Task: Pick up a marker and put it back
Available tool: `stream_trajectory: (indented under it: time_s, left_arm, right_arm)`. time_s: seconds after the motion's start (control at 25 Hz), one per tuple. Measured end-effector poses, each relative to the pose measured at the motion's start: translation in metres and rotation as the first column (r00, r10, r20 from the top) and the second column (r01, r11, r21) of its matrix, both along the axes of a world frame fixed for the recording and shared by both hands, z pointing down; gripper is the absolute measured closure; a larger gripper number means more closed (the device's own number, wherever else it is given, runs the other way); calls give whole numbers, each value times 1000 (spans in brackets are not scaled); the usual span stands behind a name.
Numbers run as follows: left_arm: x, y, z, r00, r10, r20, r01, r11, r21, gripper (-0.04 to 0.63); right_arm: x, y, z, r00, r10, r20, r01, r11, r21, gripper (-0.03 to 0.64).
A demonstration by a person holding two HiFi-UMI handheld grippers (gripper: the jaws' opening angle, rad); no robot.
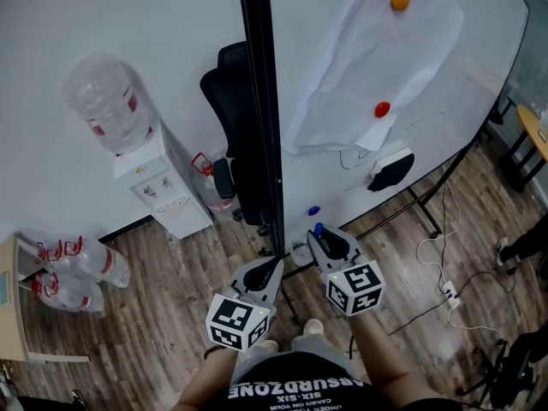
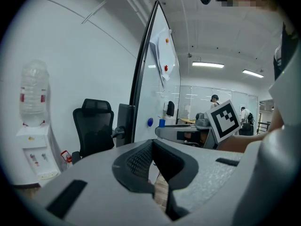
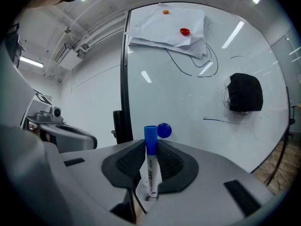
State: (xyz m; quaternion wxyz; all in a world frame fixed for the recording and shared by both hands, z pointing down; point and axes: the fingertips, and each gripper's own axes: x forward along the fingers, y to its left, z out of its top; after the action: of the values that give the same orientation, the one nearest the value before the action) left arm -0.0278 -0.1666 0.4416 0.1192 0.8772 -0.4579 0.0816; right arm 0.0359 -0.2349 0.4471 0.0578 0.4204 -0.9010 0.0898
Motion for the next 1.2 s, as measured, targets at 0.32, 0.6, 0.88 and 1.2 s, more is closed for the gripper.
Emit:
stream_trajectory:
  time_s: [0.32, 0.6, 0.88, 1.2]
  left_arm:
    - [-4, -1, 3, 1000, -3, 1, 3, 1000, -6, 588]
    - [-5, -1, 6, 1000, 0, 2, 0, 1000, -14, 588]
    - [-4, -1, 6, 1000, 6, 0, -6, 1000, -14, 588]
    - [-5, 0, 8, 1000, 7, 3, -7, 1000, -19, 588]
  right_arm:
    - [-4, -1, 16, 1000, -10, -26, 9, 999, -32, 543]
    - [-10, 1, 27, 998, -32, -59, 29, 998, -54, 543]
    - [-13, 4, 37, 995, -46, -86, 39, 996, -77, 542]
    - [-17, 6, 50, 992, -62, -108, 50, 993, -104, 543]
